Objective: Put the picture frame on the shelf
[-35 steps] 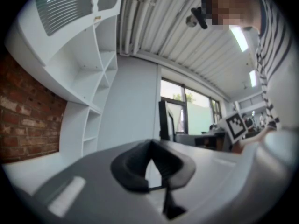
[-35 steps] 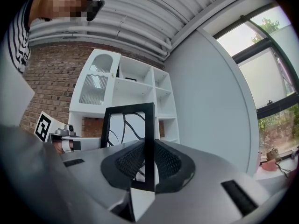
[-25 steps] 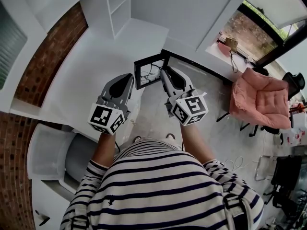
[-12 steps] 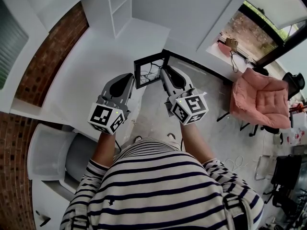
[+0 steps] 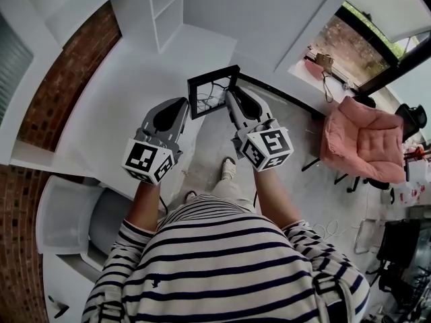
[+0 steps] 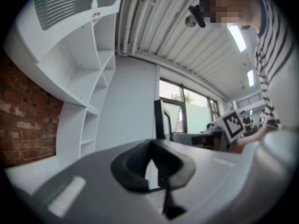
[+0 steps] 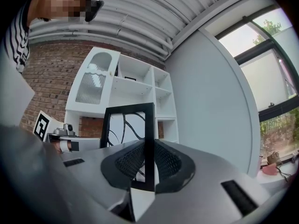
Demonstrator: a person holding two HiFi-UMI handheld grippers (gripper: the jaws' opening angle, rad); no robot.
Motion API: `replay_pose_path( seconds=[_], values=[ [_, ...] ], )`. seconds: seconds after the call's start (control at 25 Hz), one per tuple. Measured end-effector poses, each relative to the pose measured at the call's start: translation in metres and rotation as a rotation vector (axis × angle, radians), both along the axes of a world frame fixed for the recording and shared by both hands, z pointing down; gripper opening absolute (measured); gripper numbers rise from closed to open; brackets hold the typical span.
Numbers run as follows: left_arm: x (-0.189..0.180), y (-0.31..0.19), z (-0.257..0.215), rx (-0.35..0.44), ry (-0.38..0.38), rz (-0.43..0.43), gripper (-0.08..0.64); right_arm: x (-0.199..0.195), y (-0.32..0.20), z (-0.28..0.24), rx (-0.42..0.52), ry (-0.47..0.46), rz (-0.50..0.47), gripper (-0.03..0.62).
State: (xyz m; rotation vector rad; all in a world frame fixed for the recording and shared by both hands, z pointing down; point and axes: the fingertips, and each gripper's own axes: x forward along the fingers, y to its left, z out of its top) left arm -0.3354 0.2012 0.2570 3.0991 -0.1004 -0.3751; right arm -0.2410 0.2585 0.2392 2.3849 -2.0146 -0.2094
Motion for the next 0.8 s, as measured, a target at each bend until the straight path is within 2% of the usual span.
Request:
replay_pose_path(
  seconds=[0.36,0.8],
  values=[
    [0.055,-0.025,-0.003,-0.001,-0.037,-0.039,0.006,0.057,-0.027,-0.007,0.002,-0.022,-0.038,0.058],
    [0.151,-0.062,-0.021,-0.012,-0.041,-0.089,0.006,0.157,-0.068,-0.026,0.003,-0.033,-0.085,0.058]
  ],
)
